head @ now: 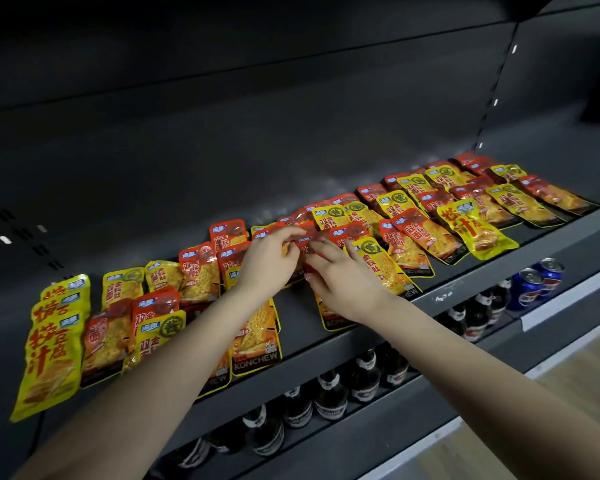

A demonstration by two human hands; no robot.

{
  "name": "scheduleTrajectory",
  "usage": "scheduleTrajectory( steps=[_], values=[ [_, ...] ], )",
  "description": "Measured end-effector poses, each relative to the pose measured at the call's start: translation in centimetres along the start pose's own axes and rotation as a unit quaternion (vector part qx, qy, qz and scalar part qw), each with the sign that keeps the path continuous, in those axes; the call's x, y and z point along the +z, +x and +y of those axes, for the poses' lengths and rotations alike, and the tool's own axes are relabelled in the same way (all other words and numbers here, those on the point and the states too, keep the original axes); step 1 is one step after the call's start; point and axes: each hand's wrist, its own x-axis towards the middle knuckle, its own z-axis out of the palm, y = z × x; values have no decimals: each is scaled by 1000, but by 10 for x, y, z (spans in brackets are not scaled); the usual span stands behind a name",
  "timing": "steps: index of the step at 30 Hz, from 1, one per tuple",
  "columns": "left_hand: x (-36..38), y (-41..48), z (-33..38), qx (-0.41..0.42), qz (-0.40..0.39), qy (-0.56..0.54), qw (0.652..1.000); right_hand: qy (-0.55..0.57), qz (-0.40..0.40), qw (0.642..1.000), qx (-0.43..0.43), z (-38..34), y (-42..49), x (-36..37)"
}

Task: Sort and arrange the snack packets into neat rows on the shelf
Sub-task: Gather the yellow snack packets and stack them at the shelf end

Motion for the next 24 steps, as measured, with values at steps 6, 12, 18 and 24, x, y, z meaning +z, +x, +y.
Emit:
scheduleTrajectory(
  steps=[6,12,18,24],
  values=[
    [-13,-7,-14,-32,18,9,999,17,-13,999,-33,-13,14,7],
    [-26,-19,-24,-61,23,27,997,20,-35,997,-67,-29,24,10],
    [-46,-36,-41,-80,45,48,995,33,-34,994,-102,-45,32,18],
    [-66,-57,-51,-115,67,78,988,38,-39,989,-140,-72,38,26]
  ],
)
